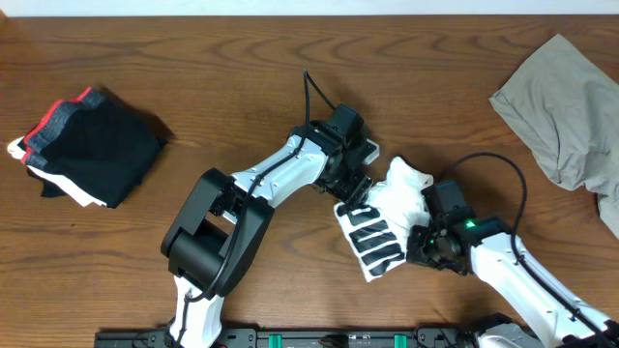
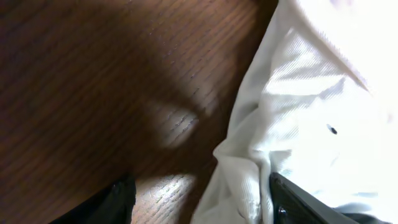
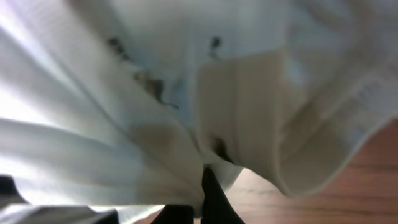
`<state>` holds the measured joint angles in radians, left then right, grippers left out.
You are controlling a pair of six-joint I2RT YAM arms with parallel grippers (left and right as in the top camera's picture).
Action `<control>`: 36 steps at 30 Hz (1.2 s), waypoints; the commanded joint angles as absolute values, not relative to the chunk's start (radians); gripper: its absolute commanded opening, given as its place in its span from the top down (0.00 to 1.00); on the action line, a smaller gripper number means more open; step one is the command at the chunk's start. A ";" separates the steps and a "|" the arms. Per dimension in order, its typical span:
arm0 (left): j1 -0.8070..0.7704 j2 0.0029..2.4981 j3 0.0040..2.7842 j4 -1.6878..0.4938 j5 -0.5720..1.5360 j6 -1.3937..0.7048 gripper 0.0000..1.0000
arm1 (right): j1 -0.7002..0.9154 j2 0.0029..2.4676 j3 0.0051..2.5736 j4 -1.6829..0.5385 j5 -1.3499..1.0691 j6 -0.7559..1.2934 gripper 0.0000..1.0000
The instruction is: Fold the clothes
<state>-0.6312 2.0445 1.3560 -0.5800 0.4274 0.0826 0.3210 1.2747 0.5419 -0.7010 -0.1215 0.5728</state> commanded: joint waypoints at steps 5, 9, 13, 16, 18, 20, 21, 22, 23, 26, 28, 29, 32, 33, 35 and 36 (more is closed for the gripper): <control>-0.627 2.070 1.343 -0.594 0.408 0.089 0.33 | 0.274 1.274 0.543 -0.688 -0.002 0.586 0.98; -0.628 2.070 1.343 -0.606 0.408 0.077 0.34 | 0.271 1.274 0.543 -0.667 0.078 0.587 0.88; -0.628 2.070 1.343 -0.620 0.407 0.077 0.36 | 0.271 1.274 0.548 -0.662 0.176 0.587 0.83; -0.628 2.070 1.343 -0.632 0.407 0.076 0.41 | 0.260 1.274 0.566 -0.661 0.213 0.586 0.77; -0.628 2.070 1.343 -0.637 0.402 0.074 0.43 | 0.251 1.274 0.596 -0.664 0.213 0.558 0.77; -0.626 2.064 1.344 -0.643 0.355 0.072 0.44 | 0.242 1.272 0.642 -0.686 0.213 0.511 0.76; -0.624 2.057 1.344 -0.646 0.310 0.053 0.44 | 0.236 1.270 0.670 -0.705 0.213 0.496 0.75; -0.622 2.048 1.346 -0.648 0.273 0.032 0.44 | 0.230 1.267 0.702 -0.729 0.213 0.488 0.75; -0.619 2.037 1.348 -0.652 0.248 0.021 0.44 | 0.223 1.262 0.743 -0.760 0.213 0.482 0.75; -0.604 1.984 1.356 -0.664 0.217 0.020 0.43 | 0.208 1.251 0.858 -0.839 0.212 0.454 0.75; -0.591 1.932 1.357 -0.659 0.215 -0.003 0.43 | 0.206 1.245 0.930 -0.887 0.194 0.438 0.74; -0.584 1.908 1.357 -0.654 0.216 -0.021 0.42 | 0.206 1.243 0.959 -0.905 0.171 0.422 0.74; -0.574 1.837 1.357 -0.648 0.229 -0.051 0.39 | 0.206 1.242 1.010 -0.924 0.027 0.307 0.77; -0.574 1.816 1.357 -0.649 0.252 -0.050 0.39 | 0.206 1.242 1.012 -0.924 -0.030 0.270 0.80; -0.581 1.795 1.357 -0.657 0.313 -0.049 0.39 | 0.206 1.246 1.010 -0.934 -0.123 0.222 0.83; -0.587 1.794 1.357 -0.665 0.349 -0.046 0.39 | 0.206 1.250 1.009 -0.941 -0.162 0.203 0.83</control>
